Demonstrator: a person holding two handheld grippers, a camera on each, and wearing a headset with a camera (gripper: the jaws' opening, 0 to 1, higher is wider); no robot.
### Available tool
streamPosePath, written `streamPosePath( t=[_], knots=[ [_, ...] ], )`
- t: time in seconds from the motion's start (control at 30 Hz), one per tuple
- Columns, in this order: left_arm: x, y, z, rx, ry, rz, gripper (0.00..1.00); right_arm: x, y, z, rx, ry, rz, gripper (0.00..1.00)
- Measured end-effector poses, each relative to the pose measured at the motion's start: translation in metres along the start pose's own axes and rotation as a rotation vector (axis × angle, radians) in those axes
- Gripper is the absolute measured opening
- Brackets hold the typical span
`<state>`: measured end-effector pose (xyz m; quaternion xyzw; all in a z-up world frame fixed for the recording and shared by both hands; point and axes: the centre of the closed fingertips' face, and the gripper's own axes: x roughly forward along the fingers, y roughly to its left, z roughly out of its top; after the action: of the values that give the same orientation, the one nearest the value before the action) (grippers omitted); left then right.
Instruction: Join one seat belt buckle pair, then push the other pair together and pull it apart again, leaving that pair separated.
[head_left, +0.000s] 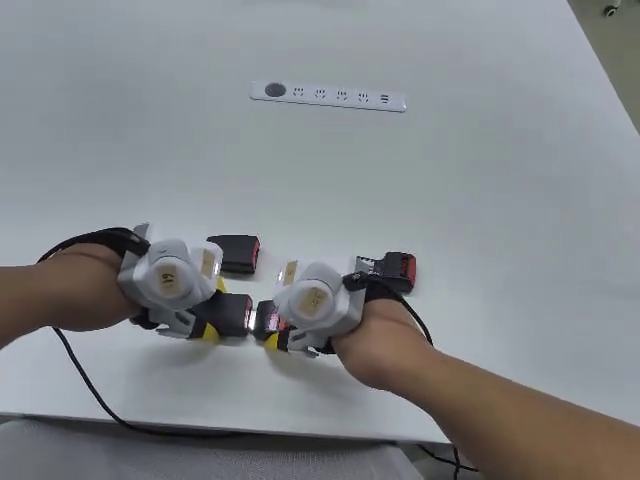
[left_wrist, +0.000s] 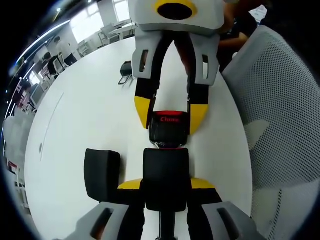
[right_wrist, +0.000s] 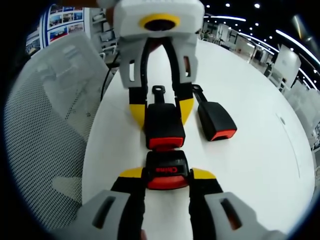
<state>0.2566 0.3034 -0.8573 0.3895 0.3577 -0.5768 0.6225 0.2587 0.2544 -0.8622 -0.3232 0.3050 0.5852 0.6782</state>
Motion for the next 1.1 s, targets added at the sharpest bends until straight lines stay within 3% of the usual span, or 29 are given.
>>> streamPosePath(
  t=[0.37, 0.5, 0.93, 1.07, 1.1],
  knots=[
    [-0.0043, 0.0005, 0.0006, -0.009, -0.019, 0.002, 0.32, -0.0023, -0.0006, -0.0015, -0.011, -0.004, 0.013, 0.31],
    [-0.0045, 0.0007, 0.001, -0.007, -0.022, 0.003, 0.31, -0.0023, -0.0008, -0.002, -0.004, 0.016, 0.023, 0.31],
    [-0.0007, 0.0054, -0.0024, -0.016, -0.004, -0.008, 0.33, -0.0014, -0.0006, -0.0024, -0.004, 0.014, 0.045, 0.33],
    [0.001, 0.0042, -0.0031, 0.008, -0.001, -0.006, 0.34, -0.0011, 0.0, -0.0045, -0.059, 0.05, 0.069, 0.34],
    [0.0012, 0.0039, -0.0032, 0.012, 0.002, -0.006, 0.34, -0.0005, -0.0003, -0.0035, -0.043, 0.054, 0.072, 0.35]
  ],
)
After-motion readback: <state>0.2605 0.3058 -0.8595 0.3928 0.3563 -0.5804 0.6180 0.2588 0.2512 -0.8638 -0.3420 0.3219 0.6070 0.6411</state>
